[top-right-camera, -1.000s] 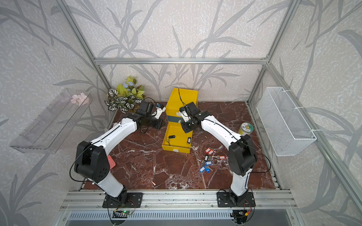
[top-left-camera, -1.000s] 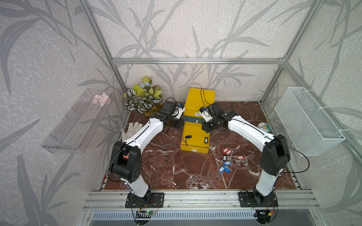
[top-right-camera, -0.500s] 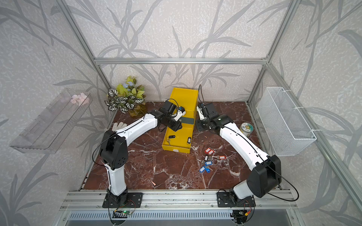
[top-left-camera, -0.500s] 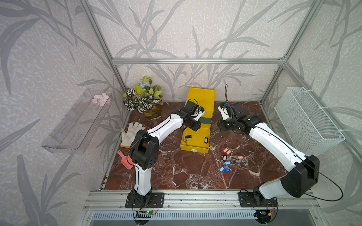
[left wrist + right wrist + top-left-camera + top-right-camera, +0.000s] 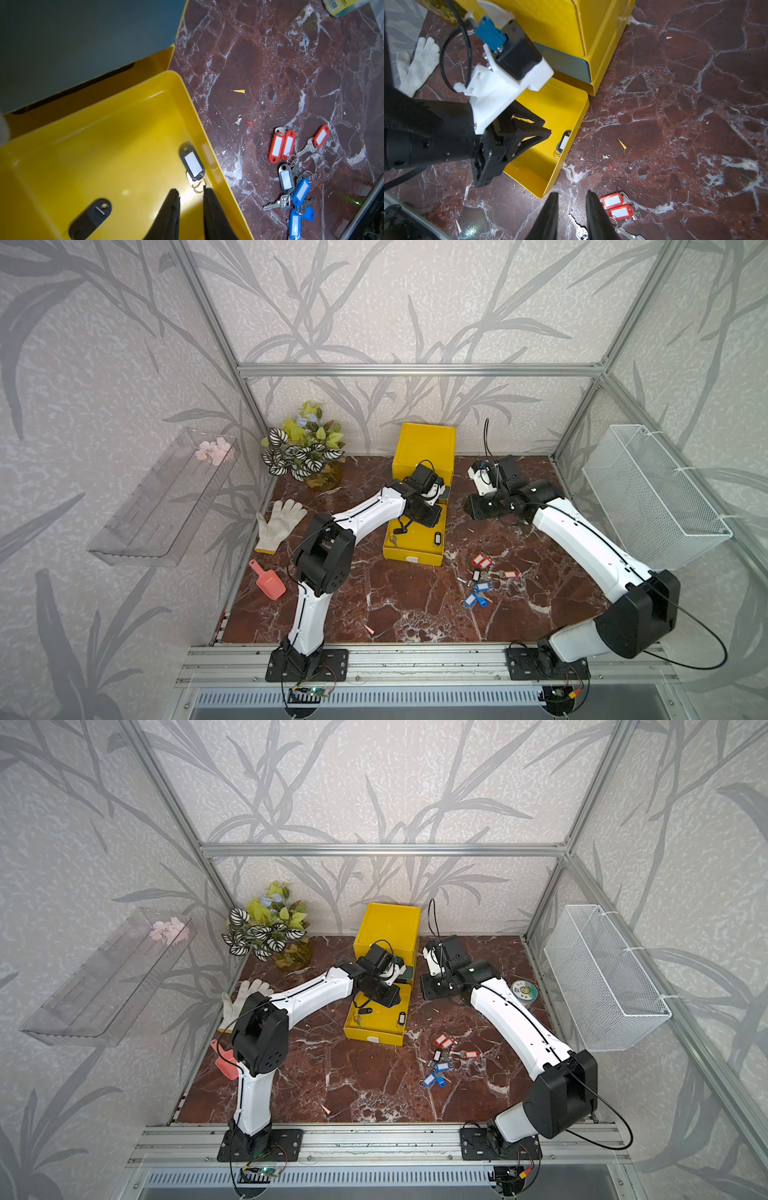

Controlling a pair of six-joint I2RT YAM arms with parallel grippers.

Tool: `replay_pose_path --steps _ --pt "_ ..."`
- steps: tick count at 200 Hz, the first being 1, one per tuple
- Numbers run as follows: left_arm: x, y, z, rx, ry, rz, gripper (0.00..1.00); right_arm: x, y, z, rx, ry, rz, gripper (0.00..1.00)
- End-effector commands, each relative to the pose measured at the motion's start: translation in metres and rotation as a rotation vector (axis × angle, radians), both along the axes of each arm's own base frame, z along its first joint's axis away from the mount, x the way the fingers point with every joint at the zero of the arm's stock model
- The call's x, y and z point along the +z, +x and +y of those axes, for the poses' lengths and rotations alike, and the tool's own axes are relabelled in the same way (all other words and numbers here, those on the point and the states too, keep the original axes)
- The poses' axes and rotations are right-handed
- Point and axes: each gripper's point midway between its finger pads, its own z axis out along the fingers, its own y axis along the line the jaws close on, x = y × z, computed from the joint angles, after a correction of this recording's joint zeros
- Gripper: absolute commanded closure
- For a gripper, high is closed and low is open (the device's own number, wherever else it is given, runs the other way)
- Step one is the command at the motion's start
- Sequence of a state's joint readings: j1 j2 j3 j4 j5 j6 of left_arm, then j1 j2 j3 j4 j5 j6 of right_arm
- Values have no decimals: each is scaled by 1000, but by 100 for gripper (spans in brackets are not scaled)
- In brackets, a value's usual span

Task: Take the keys out of the drawer
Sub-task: Pick up the key from the drawer.

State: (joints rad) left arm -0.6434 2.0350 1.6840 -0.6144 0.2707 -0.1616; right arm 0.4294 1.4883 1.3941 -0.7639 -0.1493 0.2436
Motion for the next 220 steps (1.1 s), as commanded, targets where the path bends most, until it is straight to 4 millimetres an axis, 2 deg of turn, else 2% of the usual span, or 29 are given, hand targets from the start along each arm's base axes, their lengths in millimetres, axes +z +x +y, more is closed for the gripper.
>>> replay_pose_path --steps 1,20,36,46,65,74,76,98,116,130,147,168,192,220 --pt "53 25 34 164 -8 -161 79 8 5 16 56 69 -6 73" --pt "82 43 76 319 -27 -243 79 8 11 34 106 122 7 73" --pt "90 48 107 389 -65 -242 80 7 12 53 184 108 -6 73" --pt "90 47 123 427 -90 -229 80 4 9 65 235 85 -15 73" --pt "79 46 146 483 -104 -225 80 -6 9 84 301 70 6 73" --pt "76 47 157 519 -92 -214 80 -2 9 90 311 82 2 74" --pt "76 48 160 528 -93 -212 80 -11 11 92 315 79 19 74" --pt "70 61 176 610 -135 -159 80 -16 6 118 422 69 25 72" --pt "63 70 188 677 -156 -111 80 -36 -5 137 520 20 55 72" --pt "60 74 188 686 -172 -120 80 -50 -10 149 564 -7 32 71" --pt "57 74 188 686 -190 -111 80 -68 -8 161 598 -17 22 71" --pt "46 68 200 750 -180 -54 80 -90 -3 177 627 -30 21 71" --pt "34 62 220 823 -185 -15 80 -111 2 199 664 -28 -9 71" --pt "23 58 251 918 -212 13 79 -133 21 208 646 -47 -49 70"
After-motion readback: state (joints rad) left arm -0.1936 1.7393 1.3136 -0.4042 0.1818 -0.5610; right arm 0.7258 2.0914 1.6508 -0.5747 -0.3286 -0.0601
